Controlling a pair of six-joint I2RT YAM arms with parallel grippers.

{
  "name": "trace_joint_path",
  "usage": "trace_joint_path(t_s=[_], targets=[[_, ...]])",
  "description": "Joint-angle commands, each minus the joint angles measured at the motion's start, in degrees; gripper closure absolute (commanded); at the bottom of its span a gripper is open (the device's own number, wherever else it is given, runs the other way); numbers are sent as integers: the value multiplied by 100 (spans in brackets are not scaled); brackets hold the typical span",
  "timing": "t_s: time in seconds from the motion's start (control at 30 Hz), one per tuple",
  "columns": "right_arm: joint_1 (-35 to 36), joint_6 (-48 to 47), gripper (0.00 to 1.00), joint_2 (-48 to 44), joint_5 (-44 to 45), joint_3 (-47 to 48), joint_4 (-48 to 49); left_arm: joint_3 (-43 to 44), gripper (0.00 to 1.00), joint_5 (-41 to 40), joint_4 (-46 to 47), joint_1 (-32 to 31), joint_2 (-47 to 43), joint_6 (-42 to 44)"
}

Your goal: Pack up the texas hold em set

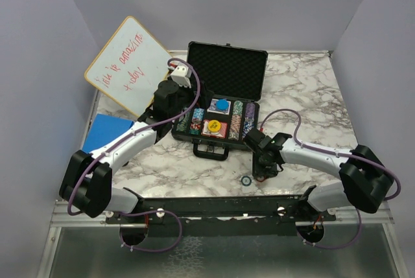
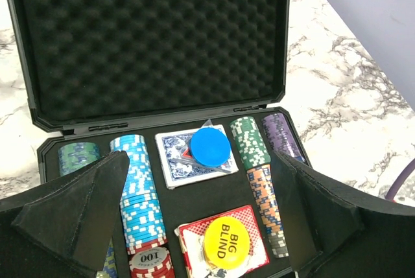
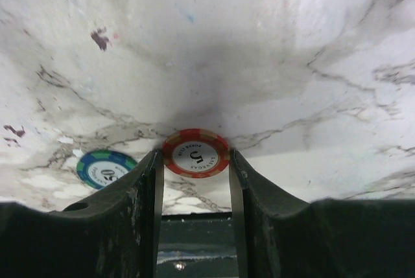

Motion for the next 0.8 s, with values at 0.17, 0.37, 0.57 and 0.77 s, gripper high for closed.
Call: trace_joint_path(t_s=[0.17, 0.37, 0.57, 0.77], targets=[[-38, -81, 60, -473, 832, 203, 309, -431, 1, 739, 222, 3, 84, -367], [-97, -366, 59, -780, 793, 633, 359, -728, 3, 996, 415, -32, 141, -591], [-186, -378, 48, -617, 733, 744, 103, -752, 4, 1123, 464, -32, 224, -642], [-199, 5, 31, -223, 421, 504, -129, -754, 4, 1137, 492, -37, 270, -687]])
